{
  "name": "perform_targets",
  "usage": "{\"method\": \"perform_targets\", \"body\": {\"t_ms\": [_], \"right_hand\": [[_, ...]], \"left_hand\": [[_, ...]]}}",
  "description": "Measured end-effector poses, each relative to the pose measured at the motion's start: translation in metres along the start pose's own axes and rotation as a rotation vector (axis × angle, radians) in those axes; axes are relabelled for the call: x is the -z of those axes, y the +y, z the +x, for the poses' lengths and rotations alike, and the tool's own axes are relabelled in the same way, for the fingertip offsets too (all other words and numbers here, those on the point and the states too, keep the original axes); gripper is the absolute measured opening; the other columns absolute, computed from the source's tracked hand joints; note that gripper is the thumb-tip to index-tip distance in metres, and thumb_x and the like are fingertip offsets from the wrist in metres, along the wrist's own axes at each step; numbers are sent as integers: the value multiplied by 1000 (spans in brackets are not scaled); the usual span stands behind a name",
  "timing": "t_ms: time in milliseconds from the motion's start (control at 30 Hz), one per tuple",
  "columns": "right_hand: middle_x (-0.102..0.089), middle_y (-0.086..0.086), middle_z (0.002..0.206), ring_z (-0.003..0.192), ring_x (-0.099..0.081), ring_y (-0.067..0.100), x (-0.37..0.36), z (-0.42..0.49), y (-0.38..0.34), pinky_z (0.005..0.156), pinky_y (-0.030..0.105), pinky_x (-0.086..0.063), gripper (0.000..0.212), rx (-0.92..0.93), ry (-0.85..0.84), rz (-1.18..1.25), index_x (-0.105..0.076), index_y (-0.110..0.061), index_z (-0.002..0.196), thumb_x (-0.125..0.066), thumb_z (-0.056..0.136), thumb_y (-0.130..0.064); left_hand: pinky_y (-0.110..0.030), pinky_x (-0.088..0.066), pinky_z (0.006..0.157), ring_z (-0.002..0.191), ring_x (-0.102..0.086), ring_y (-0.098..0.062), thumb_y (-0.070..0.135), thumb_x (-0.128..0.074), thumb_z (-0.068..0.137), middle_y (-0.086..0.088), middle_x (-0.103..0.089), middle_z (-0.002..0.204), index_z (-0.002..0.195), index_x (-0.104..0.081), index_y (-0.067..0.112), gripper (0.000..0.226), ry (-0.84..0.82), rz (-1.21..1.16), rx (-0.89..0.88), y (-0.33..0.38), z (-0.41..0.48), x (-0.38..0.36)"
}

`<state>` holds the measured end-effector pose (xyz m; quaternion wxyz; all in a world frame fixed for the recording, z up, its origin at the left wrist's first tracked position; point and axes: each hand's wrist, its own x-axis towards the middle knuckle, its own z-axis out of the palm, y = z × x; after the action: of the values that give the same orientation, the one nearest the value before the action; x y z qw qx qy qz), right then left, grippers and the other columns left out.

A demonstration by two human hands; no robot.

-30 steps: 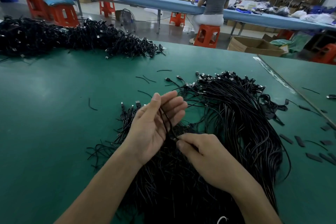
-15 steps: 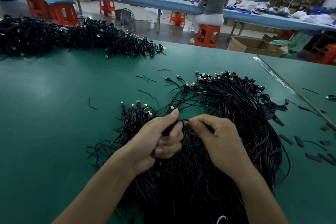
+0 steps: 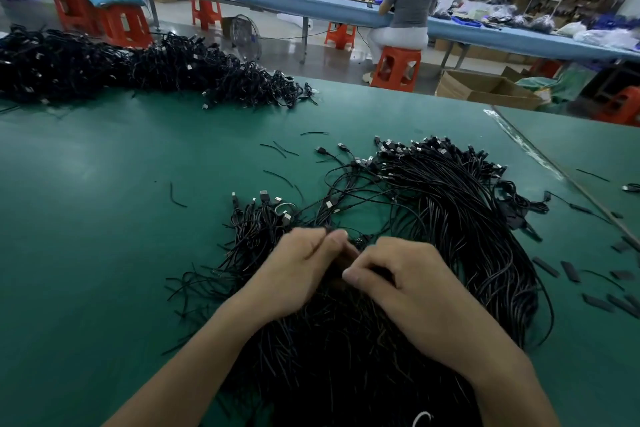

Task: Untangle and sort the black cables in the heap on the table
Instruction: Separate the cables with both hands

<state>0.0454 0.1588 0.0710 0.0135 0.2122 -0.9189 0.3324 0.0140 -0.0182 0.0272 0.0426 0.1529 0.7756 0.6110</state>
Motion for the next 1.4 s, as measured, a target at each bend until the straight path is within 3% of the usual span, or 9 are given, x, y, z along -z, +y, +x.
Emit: {"method": "perform_targets", "body": {"t_ms": [267,400,600,700,800,867,1033,1233,1400], "right_hand": [[-72,1,79,74,-68,23,2,5,8,72,41,-57,17,1,168,452,-73,-26,81,-72,78,-43],[-70,14,85,85,-64,43,-7,5,13,79,55,-52,8,0,82,657,-69,-23,86,-70,88,-31],[-69,-2,81,73,-65,22,-11,9,13,70,39,-55,12,30,128,479,-66,-29,86,-64,94,-21],[-68,-4,79,70,-64,14,-15,12,9,65,30,-54,15,53,199,424,-64,-29,85,-64,95,-19],[-67,-11,77,71,-64,10,-19,15,4,61,16,-50,16,83,255,385,-62,-28,84,-65,95,-16],[-69,-17,77,73,-68,5,-20,17,3,64,13,-50,14,110,259,374,-62,-28,86,-65,94,-17],[-69,-16,78,68,-67,9,-18,24,9,64,26,-54,11,80,287,311,-65,-29,86,-67,92,-21],[-68,-8,83,74,-65,4,-8,15,39,68,26,-54,30,-341,-6,75,-62,-30,90,-56,88,-60],[-63,1,80,67,-61,17,-23,2,50,61,34,-52,34,-541,-251,-234,-62,-18,84,-59,94,-51]], "left_hand": [[-16,-31,44,39,-33,-8,56,-34,102,11,-35,45,55,-46,21,60,-373,-277,173,14,-10,4],[-17,-35,42,43,-45,-10,59,-43,98,6,-41,48,57,-38,21,56,-455,-471,208,12,-10,9],[-21,-40,58,54,-47,-14,40,-45,102,-3,-41,55,51,-37,12,58,-173,-302,206,9,-6,0],[-30,-48,70,68,-53,-25,36,-49,101,-17,-51,71,80,-55,-14,54,-61,-355,274,13,-4,-5],[-51,-58,84,84,-68,-32,34,-44,99,-26,-70,100,101,-71,6,40,-91,-550,376,18,-3,-9],[-55,-60,73,85,-71,-31,37,-36,99,-21,-72,99,100,-74,12,45,-205,-685,439,21,-3,-9],[-20,-40,35,47,-59,-20,55,-32,101,-11,-64,66,86,-68,14,56,-152,-559,498,15,-2,-13],[-15,-21,33,38,-29,-6,57,-39,100,7,-42,50,80,-54,19,45,34,-531,442,-4,2,-6],[-17,-22,33,40,-27,-6,61,-35,99,7,-35,50,72,-67,14,63,163,-552,389,-8,4,-6]]}}
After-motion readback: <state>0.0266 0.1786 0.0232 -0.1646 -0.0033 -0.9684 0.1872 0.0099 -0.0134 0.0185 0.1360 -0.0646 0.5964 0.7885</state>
